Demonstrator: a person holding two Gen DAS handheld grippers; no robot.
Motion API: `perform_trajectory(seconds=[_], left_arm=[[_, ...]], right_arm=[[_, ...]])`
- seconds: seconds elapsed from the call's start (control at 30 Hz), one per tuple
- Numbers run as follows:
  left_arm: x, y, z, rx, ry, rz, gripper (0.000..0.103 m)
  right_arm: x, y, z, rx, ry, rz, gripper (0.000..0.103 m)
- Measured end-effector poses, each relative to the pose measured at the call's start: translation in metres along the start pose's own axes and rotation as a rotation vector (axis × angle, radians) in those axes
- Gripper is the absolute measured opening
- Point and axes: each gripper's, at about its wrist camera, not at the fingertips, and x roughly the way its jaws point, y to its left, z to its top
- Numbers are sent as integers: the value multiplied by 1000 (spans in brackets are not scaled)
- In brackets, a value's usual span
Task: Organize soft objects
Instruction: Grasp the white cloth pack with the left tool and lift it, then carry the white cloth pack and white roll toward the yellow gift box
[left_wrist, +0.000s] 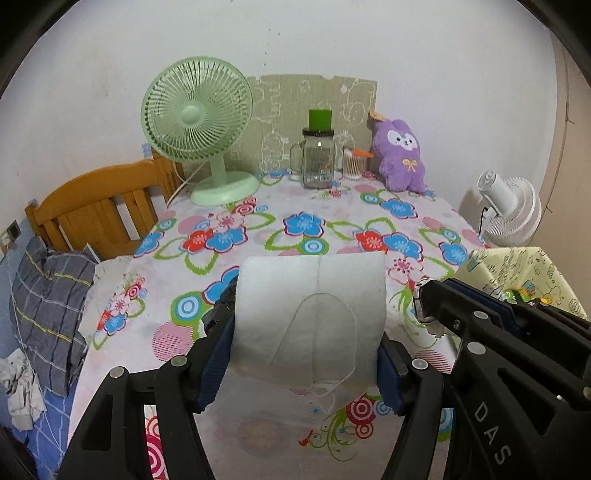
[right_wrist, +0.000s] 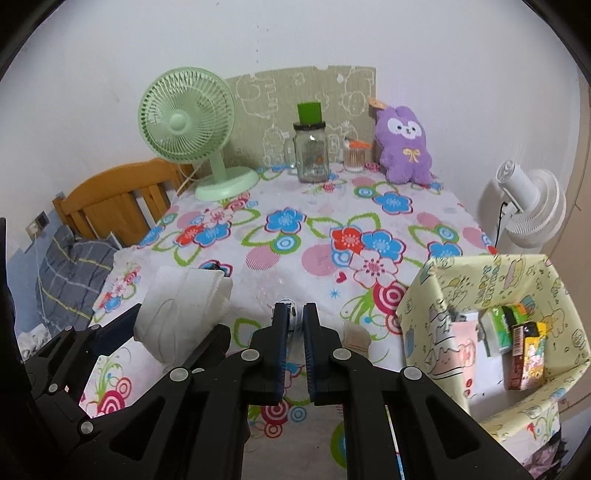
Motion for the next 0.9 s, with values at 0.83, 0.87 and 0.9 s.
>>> perform_trajectory(seconds=[0.83, 0.87, 0.9], left_arm=[[-46, -32, 24, 37, -103, -27, 70], [-46, -35, 24, 36, -103, -28, 70], [-47, -37, 25, 37, -104, -30, 70]], right_arm=[[-55, -23, 22, 6, -110, -4, 11], [-57, -26, 22, 6, -111, -5, 11], [-58, -29, 23, 5, -112, -6, 11]])
